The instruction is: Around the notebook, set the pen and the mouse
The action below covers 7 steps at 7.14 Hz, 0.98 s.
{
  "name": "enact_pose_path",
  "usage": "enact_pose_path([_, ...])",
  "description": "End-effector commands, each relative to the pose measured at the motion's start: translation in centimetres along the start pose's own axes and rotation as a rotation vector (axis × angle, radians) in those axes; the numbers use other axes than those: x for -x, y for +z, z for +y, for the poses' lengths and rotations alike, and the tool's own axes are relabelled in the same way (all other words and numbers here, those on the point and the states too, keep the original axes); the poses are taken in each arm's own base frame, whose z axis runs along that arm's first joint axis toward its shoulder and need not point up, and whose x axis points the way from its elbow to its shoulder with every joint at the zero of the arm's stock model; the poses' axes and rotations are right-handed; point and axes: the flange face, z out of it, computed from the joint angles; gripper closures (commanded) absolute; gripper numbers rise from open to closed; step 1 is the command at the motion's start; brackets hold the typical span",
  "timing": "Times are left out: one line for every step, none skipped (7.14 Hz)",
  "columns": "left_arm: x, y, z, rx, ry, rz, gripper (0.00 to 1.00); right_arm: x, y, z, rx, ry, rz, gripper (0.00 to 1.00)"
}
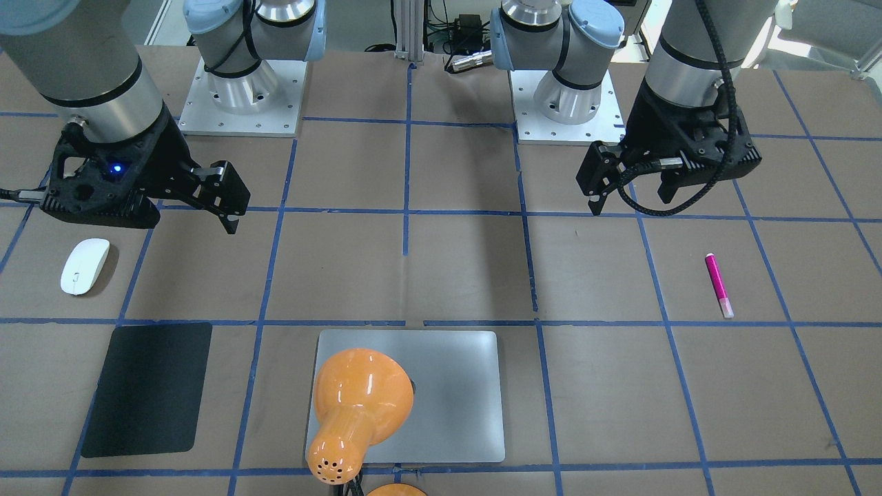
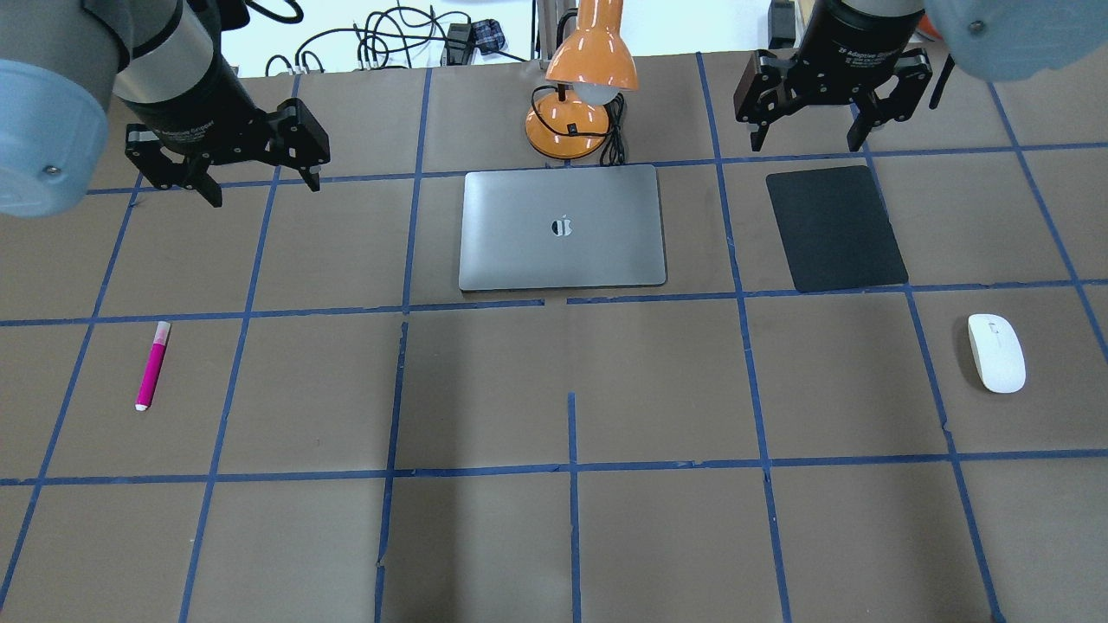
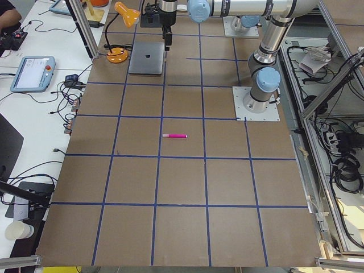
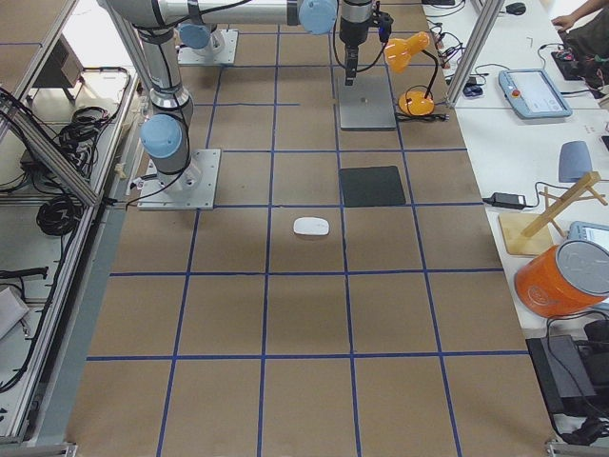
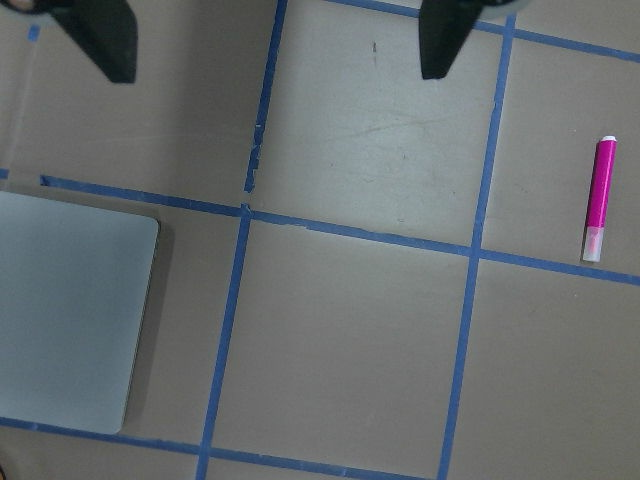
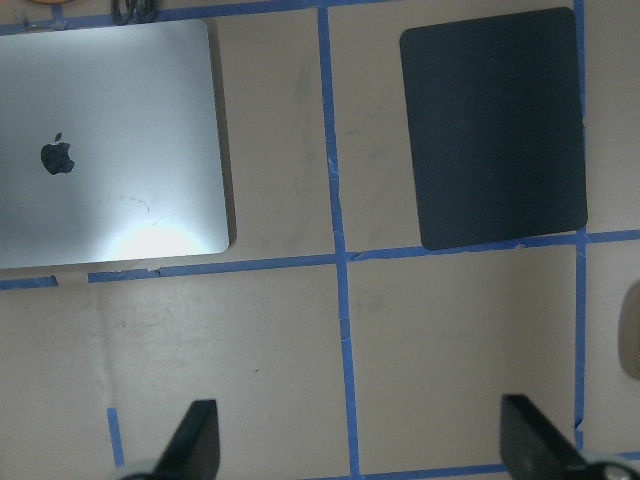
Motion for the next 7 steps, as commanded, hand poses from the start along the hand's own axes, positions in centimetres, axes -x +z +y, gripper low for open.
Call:
enact_pose_path([0.0, 0.1, 0.1, 0.002, 0.000, 0.001, 0.00, -0.1, -0.1, 0.0, -0.003, 0.002, -0.003, 0.00])
enact_pose_path([0.1, -0.4, 0.7, 0.006, 0.006, -0.003, 0.00, -0.3, -0.2, 0.3, 0.005, 0.004, 0.017, 0.00])
enact_pose_path([0.5, 0.6, 1.1, 0.026, 0.005, -0.006, 0.00, -0.7, -0.5, 0.4, -0.004, 0.004, 0.056, 0.00])
enact_pose_path([2.9, 2.1, 0.3, 0.048, 0.025, -0.019, 0.00, -2.1, -0.3, -0.2, -0.018, 0.018, 0.100, 0.00])
enact_pose_path([7.6, 4.1, -1.1, 0.077, 0.013, -0.021, 0.00, -4.8, -0.2, -0.9, -0.007, -0.006, 0.101, 0.00])
enact_pose_path([13.3, 6.8, -2.4, 0.107, 0.063, -0.018, 0.00, -10.6, 0.1, -2.1, 0.006, 0.016, 0.086, 0.00])
enact_pose_path([18.1, 10.1, -3.0, 0.097, 0.107, -0.017, 0.00, -17.8, 2.2, -2.2, 0.050, 0.130, 0.079, 0.00])
